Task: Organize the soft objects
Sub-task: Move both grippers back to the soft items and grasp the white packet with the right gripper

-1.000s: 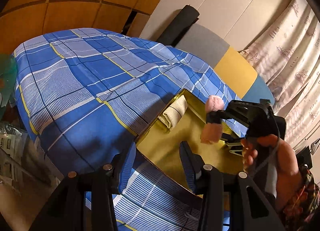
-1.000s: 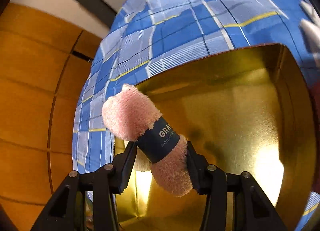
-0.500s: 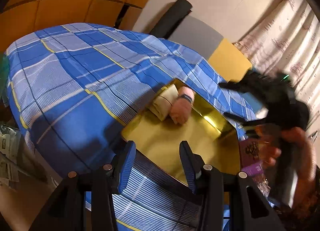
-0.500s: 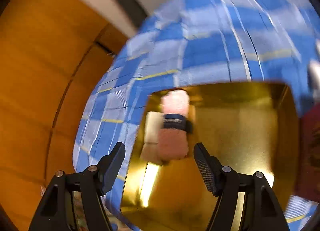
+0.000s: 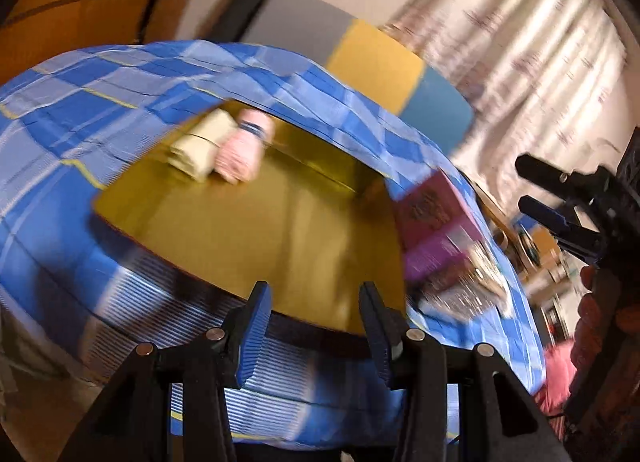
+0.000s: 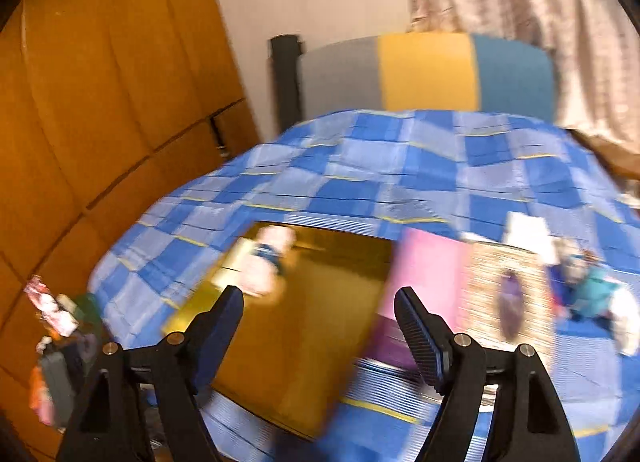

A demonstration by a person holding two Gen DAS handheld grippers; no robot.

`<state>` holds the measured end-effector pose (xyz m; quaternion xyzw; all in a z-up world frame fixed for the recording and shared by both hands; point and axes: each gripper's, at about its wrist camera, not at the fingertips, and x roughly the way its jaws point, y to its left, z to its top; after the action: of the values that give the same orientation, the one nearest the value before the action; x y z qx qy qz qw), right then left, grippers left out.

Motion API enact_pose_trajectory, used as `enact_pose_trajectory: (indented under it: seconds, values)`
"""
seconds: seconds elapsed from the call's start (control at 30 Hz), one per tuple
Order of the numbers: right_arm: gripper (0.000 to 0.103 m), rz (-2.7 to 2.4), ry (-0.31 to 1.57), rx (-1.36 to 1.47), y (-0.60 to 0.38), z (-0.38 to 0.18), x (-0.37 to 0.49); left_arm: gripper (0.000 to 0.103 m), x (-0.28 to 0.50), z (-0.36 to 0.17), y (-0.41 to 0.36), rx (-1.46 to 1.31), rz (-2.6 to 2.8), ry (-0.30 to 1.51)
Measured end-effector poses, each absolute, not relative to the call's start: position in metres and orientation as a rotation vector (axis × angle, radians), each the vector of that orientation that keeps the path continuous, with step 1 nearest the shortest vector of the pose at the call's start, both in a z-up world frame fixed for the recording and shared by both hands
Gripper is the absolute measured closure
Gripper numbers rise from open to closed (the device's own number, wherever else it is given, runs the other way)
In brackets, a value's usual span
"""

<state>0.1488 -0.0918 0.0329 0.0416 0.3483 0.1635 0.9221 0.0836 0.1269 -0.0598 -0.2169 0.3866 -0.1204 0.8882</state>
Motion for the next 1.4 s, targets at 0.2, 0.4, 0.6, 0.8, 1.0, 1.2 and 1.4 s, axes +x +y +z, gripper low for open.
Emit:
enact_pose_trajectory:
  seconds: [0.2, 0.4, 0.6, 0.8, 1.0, 1.2, 1.4]
  values:
    - [0.024, 0.146, 0.741, 0.115, -0.181, 0.009, 0.121, 0.057, 0.073, -0.057, 0.068, -0.353, -0.421, 0.825]
    - [0.024, -0.044, 0.834, 0.184, -0.282, -0.037, 0.110, 0.057, 0.061, -0.054, 0.011, -0.294, -0.568, 0.848]
    - [0.023, -0.140, 0.920, 0.158, -0.362, -0.081, 0.112, 0.057, 0.060, -0.059, -0.042, -0.218, -0.671, 0.905]
    - [0.019, -0.195, 0.971, 0.110, -0.421, -0.107, 0.124, 0.057, 0.061, -0.063, -0.085, -0.171, -0.718, 0.962]
    - [0.012, -0.204, 0.962, 0.093, -0.464, -0.108, 0.145, 0.057, 0.064, -0.070, -0.116, -0.138, -0.750, 1.010]
    - [0.005, -0.135, 0.929, 0.062, -0.490, -0.096, 0.184, 0.057, 0.066, -0.070, -0.137, -0.108, -0.772, 1.021]
    - [0.005, -0.060, 0.997, 0.002, -0.504, -0.110, 0.231, 0.057, 0.071, -0.069, -0.150, -0.077, -0.772, 1.025]
